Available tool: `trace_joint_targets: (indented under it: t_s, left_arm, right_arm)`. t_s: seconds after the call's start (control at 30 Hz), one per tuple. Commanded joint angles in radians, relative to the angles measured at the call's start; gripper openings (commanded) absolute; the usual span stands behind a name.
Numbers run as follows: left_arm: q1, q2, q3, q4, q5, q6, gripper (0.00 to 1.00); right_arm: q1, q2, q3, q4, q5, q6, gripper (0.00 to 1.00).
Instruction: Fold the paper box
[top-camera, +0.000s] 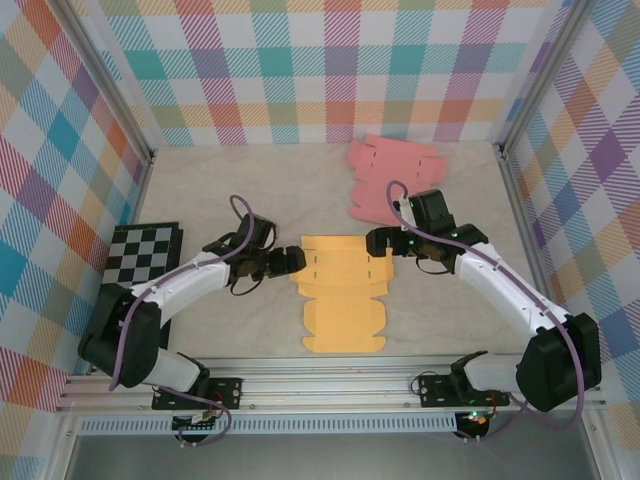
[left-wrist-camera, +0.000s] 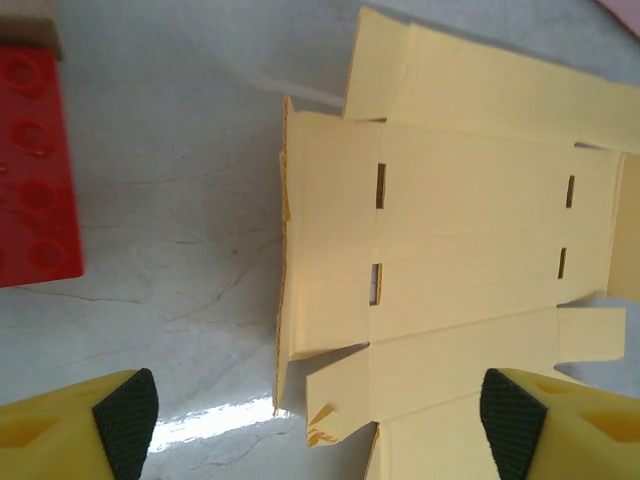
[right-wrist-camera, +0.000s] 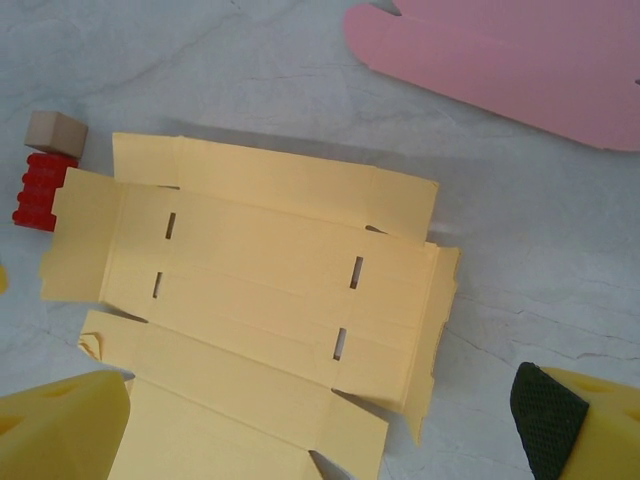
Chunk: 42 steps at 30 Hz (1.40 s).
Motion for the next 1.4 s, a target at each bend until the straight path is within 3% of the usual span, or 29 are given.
trace_joint_targets:
  t_s: [0.0, 0.3, 0.5, 0.57, 0.67, 0.83, 1.0, 1.07, 1.13, 1.2, 1.27, 1.37]
  left_arm:
    - [-0.009, 0.05, -0.001, 0.064, 0.076, 0.034, 0.81]
    - [-0.008, 0.172, 0.016, 0.106, 0.051, 0.089, 0.76]
    - [-0.008, 0.22, 0.009, 0.227, 0.085, 0.06, 0.6]
    - [-0.008, 0.23, 0.015, 0.258, 0.081, 0.06, 0.41]
    - [-0.008, 0.215, 0.025, 0.288, 0.077, 0.078, 0.0]
    - [-0.012, 0.059, 0.042, 0.285, 0.07, 0.041, 0.0]
    - [-0.02, -0.143, 0.062, 0.169, 0.003, 0.1, 0.0]
    - [-0.026, -0.21, 0.064, 0.12, -0.036, 0.125, 0.0]
    - [-0.033, -0.265, 0.066, 0.085, -0.067, 0.149, 0.0]
    - [-0.043, -0.316, 0.072, 0.051, -0.094, 0.18, 0.0]
    - [-0.056, -0.354, 0.086, 0.017, -0.118, 0.22, 0.0]
    - [-0.075, -0.389, 0.11, -0.054, -0.125, 0.301, 0.0]
  right_arm:
    - [0.0, -0.008, 0.023, -0.013, -0.049, -0.033, 1.0]
    - [0.0, -0.054, 0.014, -0.014, -0.121, -0.058, 1.0]
    - [0.0, -0.07, 0.022, -0.013, -0.187, -0.096, 1.0]
    - [0.001, -0.071, 0.036, -0.006, -0.192, -0.107, 1.0]
    - [0.001, -0.062, 0.079, 0.002, -0.227, -0.176, 1.0]
    - [-0.006, 0.005, 0.203, 0.004, -0.305, -0.435, 0.98]
    - [-0.016, 0.09, 0.354, -0.03, -0.374, -0.763, 0.96]
    - [-0.035, 0.128, 0.41, -0.065, -0.468, -0.909, 0.87]
    - [-0.059, 0.181, 0.482, -0.14, -0.569, -1.033, 0.84]
    - [-0.087, 0.255, 0.585, -0.24, -0.661, -1.15, 0.71]
    - [-0.102, 0.324, 0.662, -0.294, -0.697, -1.192, 0.69]
    - [-0.101, 0.384, 0.702, -0.353, -0.746, -1.367, 0.57]
